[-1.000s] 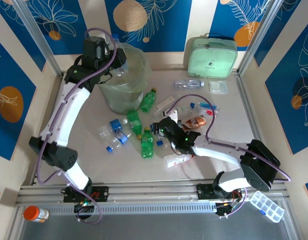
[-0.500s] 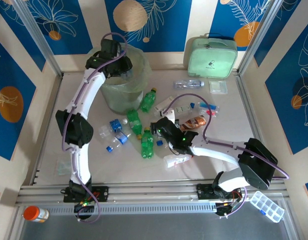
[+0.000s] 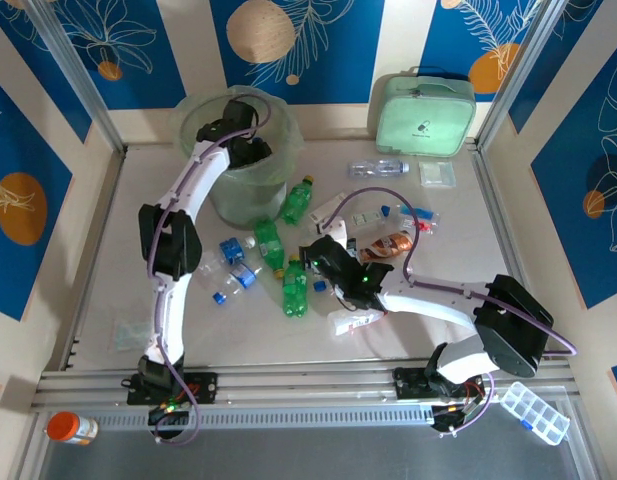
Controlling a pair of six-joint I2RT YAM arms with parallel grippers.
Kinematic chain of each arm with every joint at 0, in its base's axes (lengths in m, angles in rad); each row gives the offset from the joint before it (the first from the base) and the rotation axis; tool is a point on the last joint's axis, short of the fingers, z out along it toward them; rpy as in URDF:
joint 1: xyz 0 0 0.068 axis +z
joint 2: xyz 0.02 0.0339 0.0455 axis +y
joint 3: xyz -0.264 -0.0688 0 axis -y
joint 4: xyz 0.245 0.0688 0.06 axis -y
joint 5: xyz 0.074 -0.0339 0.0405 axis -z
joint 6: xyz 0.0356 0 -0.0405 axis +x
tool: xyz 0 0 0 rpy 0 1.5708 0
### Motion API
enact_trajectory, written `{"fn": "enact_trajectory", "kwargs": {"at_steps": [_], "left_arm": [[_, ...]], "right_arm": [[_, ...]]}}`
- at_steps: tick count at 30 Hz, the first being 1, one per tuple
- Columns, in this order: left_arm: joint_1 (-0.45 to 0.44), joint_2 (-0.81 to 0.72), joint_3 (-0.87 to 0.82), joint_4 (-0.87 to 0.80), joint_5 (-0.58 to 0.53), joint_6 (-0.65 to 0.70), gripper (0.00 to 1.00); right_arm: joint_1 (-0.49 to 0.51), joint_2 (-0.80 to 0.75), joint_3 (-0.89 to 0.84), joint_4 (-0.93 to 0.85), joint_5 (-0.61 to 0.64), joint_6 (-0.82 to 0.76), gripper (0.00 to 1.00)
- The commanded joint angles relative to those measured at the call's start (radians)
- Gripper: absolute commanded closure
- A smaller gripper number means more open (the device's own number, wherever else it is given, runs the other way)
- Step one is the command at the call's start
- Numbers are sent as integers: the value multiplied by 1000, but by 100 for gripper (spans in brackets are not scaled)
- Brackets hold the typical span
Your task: Put the plastic bottles in the bin
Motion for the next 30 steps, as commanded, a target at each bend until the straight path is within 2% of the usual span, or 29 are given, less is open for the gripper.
{"fn": "enact_trajectory", "kwargs": {"at_steps": [1,5,10,18,30], "left_arm": [[10,8,29,-24,17,34,36],[9,-9,7,-2,38,30,23],[9,-44,-14,28,70,27,16],[8,-176,-87,63,91,44,19],[-9,-532,-284,175,149,88,22]], "right_arm": [[8,5,29,11,33,-15,20],[10,8,30,15,38,-20,20],[10,6,29,12,42,-22,20],[11,-9,23,16,53,-29,20],[9,-37,1,30,56,-33,20]]}}
